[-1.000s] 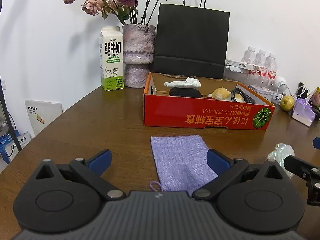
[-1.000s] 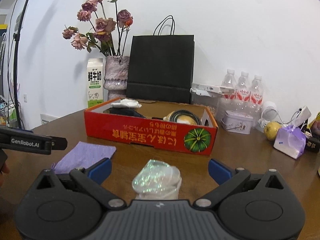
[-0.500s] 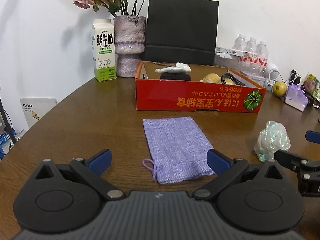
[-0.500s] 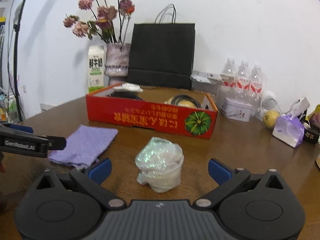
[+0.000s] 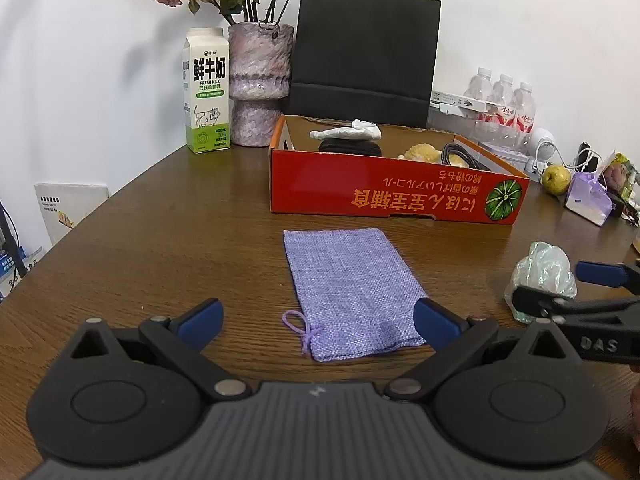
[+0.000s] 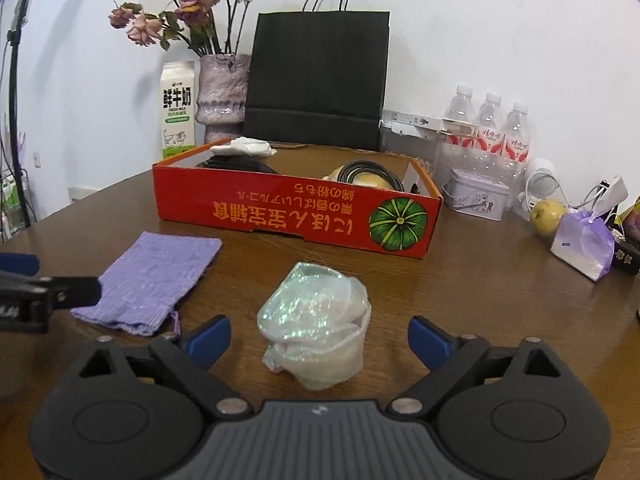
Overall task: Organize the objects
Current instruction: 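Grasp the purple pouch with the left tool while the right tool grasps the plastic bag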
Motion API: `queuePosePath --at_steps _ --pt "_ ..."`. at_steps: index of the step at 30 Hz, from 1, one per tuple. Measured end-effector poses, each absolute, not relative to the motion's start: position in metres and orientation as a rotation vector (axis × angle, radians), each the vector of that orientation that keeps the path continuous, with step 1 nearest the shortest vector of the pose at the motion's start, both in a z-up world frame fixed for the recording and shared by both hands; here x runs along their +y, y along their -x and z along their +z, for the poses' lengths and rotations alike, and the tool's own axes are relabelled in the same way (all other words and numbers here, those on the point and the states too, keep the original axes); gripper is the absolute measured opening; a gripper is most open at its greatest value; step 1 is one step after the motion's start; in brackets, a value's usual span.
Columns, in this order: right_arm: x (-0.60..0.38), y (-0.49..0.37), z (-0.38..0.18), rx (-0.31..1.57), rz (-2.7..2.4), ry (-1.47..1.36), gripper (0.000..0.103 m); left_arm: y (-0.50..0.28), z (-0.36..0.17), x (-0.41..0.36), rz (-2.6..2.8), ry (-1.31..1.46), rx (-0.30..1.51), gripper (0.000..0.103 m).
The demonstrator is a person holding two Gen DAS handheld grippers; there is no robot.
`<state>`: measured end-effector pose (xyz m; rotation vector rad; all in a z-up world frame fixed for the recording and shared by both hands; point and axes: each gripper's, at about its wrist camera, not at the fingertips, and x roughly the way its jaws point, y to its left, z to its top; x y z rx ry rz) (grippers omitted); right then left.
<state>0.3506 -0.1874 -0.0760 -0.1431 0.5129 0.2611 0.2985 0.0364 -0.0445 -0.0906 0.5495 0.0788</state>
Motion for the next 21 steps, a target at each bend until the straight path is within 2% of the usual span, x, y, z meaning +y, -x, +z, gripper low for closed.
queuePosePath --at_steps 3,4,5,21 --pt "-0.181 -0.357 -0.077 0.526 0.274 0.145 0.070 -0.299 -0.045 0.037 0.077 0.094 0.555 0.103" --pt "-0.180 -0.359 -0.077 0.532 0.283 0.143 0.049 -0.300 -0.045 0.037 0.077 0.095 0.555 0.103" --pt "-0.180 -0.361 -0.078 0.536 0.292 0.137 0.041 -0.300 -0.045 0.037 0.077 0.095 0.555 0.103" --pt "-0.185 -0.344 -0.069 0.418 0.300 0.126 0.038 -0.306 -0.049 0.035 0.086 0.095 0.589 0.103"
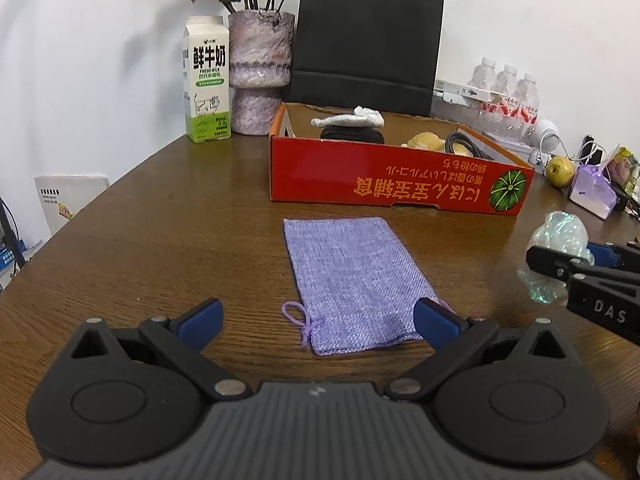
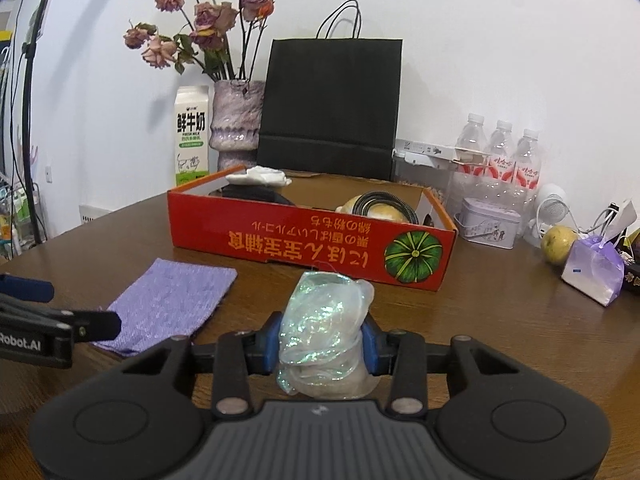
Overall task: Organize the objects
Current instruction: 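Grasp the purple pouch with the left tool while the right tool grasps the plastic bag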
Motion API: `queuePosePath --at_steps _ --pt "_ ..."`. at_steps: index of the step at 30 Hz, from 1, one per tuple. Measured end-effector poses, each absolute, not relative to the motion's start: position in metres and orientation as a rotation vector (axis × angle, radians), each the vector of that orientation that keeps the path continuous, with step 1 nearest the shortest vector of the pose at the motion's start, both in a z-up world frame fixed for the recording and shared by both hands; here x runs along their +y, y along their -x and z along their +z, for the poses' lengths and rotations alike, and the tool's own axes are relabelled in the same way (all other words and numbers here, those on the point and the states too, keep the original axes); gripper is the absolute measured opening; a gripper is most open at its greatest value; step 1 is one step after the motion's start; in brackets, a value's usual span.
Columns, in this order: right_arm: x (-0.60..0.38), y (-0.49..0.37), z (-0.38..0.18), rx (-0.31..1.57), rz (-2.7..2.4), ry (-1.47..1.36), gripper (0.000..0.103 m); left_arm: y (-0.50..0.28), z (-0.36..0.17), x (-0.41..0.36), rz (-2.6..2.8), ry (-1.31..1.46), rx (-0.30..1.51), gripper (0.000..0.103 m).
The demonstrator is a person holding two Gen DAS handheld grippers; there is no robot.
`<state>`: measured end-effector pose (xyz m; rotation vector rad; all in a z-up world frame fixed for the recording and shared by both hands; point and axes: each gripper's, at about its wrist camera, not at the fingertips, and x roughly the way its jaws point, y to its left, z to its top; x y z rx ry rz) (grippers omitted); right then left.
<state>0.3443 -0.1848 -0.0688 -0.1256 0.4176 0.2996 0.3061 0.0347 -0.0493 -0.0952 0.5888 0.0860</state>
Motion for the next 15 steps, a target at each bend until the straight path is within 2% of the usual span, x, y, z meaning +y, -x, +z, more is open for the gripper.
queuePosePath --at_steps 15 --pt "-0.204 -0.342 -0.058 0.353 0.282 0.037 0.038 -0.357 -0.050 0.007 0.092 0.138 0.711 0.103"
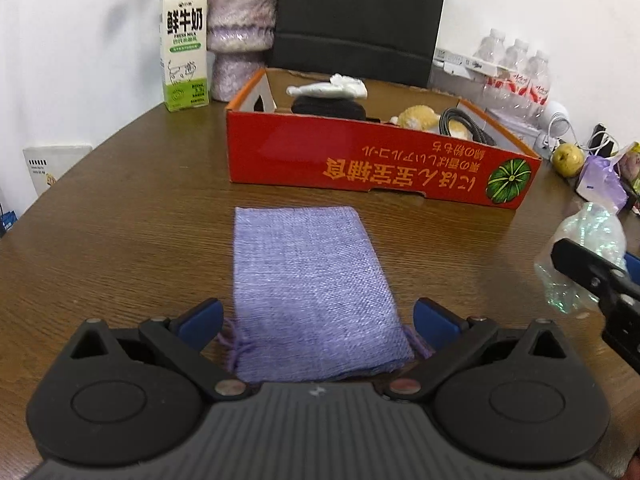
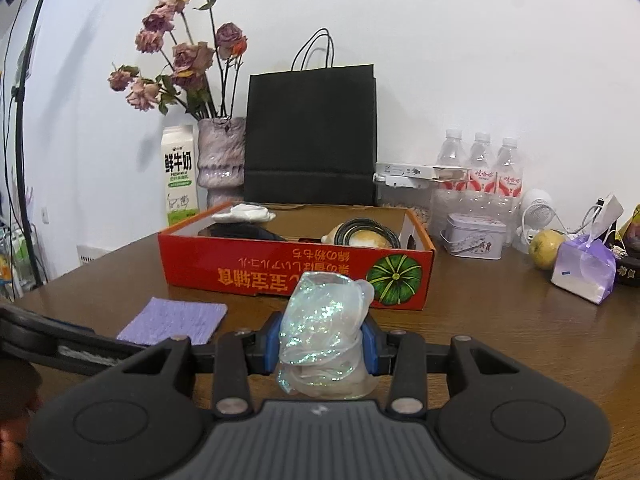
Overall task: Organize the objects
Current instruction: 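Grasp the purple pouch with the left tool while the right tool grasps the plastic bag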
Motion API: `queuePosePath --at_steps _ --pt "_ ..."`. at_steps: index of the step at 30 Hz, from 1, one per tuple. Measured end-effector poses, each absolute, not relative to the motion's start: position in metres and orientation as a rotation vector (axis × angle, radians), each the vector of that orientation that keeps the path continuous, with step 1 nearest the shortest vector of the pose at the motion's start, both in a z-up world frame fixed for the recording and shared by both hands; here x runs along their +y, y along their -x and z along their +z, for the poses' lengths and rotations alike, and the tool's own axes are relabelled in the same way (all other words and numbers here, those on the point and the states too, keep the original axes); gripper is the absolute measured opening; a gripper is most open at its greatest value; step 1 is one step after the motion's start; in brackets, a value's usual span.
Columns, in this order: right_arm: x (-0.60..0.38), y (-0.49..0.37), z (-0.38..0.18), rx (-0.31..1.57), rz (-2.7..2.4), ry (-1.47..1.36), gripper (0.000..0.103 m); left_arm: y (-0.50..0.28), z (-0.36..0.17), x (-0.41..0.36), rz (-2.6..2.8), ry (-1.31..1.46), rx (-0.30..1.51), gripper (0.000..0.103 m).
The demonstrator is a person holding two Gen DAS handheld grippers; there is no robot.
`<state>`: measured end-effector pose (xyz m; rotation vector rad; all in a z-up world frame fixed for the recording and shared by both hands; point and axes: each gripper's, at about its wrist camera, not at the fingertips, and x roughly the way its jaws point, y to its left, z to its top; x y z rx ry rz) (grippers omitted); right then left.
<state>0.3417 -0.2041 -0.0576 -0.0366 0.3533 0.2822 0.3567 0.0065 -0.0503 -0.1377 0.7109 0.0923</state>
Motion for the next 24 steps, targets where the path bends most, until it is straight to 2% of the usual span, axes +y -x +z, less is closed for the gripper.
queuePosePath --at_steps 16,17,19,23,24 --pt "-0.206 -0.336 -0.053 0.336 0.301 -0.001 0.040 -0.376 -0.062 -0.009 0.133 0.067 0.712 0.102" --pt "-0.206 -0.336 -0.053 0.339 0.303 0.000 0.040 -0.375 -0.062 -0.010 0.135 0.063 0.711 0.101" --pt "-0.205 -0.336 -0.054 0.345 0.306 0.003 0.040 -0.373 -0.061 -0.011 0.137 0.055 0.697 0.088" --pt "-0.205 -0.336 -0.054 0.343 0.304 0.002 0.040 -0.369 -0.060 -0.012 0.116 0.059 0.677 0.081" --pt "-0.205 -0.336 -0.054 0.344 0.305 0.002 0.040 -0.368 -0.060 -0.012 0.113 0.054 0.673 0.076"
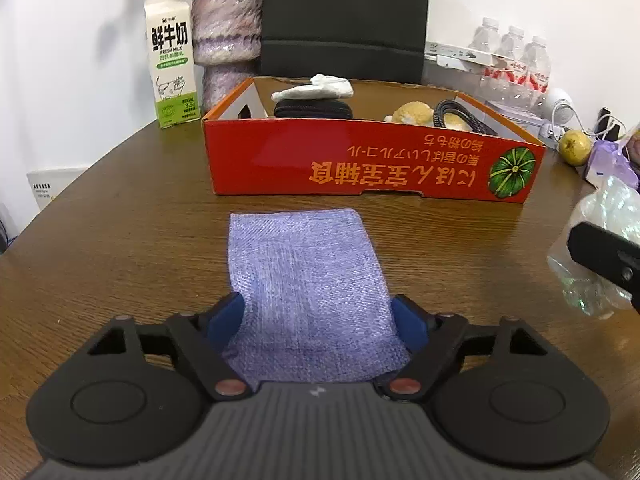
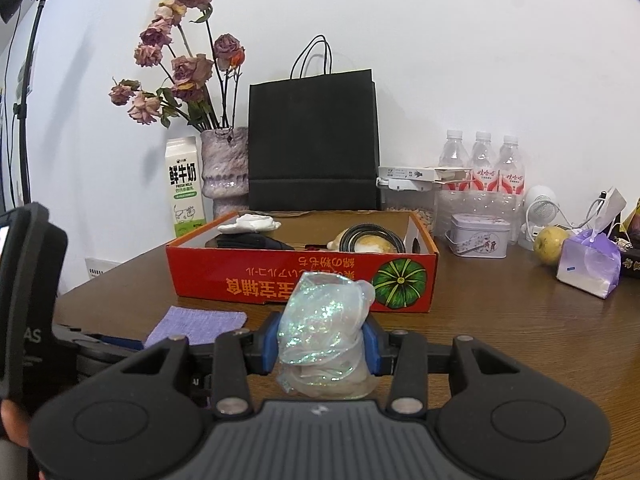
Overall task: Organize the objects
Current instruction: 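Grasp the purple pouch with the left tool while the right tool grasps the plastic bag, then carry the pouch in the left tool while the right tool carries the bag to the box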
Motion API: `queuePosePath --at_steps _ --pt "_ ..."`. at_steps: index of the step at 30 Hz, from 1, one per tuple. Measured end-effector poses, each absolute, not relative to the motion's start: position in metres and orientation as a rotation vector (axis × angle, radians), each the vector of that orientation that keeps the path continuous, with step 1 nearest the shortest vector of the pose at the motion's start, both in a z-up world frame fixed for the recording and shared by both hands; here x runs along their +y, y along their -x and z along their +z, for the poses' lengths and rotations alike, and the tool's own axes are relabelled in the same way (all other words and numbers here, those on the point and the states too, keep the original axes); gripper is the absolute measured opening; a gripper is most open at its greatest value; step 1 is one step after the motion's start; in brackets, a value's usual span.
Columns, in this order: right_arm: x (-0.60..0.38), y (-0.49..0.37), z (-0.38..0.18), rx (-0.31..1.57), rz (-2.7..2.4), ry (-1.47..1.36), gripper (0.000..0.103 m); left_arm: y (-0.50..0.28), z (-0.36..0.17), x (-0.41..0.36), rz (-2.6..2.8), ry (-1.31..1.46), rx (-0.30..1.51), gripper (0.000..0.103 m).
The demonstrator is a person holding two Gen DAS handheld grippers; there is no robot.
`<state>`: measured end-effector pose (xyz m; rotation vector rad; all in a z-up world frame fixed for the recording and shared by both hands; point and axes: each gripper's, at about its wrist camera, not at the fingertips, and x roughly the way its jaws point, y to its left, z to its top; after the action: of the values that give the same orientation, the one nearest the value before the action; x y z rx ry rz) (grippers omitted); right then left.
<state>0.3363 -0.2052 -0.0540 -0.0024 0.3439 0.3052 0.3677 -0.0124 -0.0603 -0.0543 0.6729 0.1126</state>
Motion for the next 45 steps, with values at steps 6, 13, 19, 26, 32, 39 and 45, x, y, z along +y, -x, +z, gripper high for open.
queuePosePath --at_steps 6,13,19,26,32,39,45 --pt "-0.204 -0.336 -0.054 0.350 0.317 0.008 0.041 -0.363 -0.059 -0.015 0.056 0.059 0.648 0.046" --pt "-0.202 -0.336 -0.056 0.358 0.326 0.011 0.041 -0.352 -0.056 -0.019 0.011 0.042 0.603 0.021" --pt "-0.202 -0.337 -0.057 0.356 0.337 0.006 0.041 -0.340 -0.053 -0.024 0.025 0.001 0.572 0.017" --pt "-0.204 -0.337 -0.057 0.323 0.323 -0.001 0.040 -0.326 -0.043 -0.026 0.064 0.027 0.517 0.017" --pt "-0.204 -0.339 -0.058 0.314 0.288 -0.014 0.040 -0.328 -0.033 -0.031 0.081 0.073 0.494 0.017" --pt "-0.203 -0.332 -0.047 0.258 0.255 0.003 0.040 -0.327 -0.027 -0.033 0.069 0.073 0.488 0.017" --pt "-0.193 -0.335 -0.034 0.234 0.280 0.020 0.040 -0.333 -0.015 -0.026 0.082 0.080 0.471 0.017"
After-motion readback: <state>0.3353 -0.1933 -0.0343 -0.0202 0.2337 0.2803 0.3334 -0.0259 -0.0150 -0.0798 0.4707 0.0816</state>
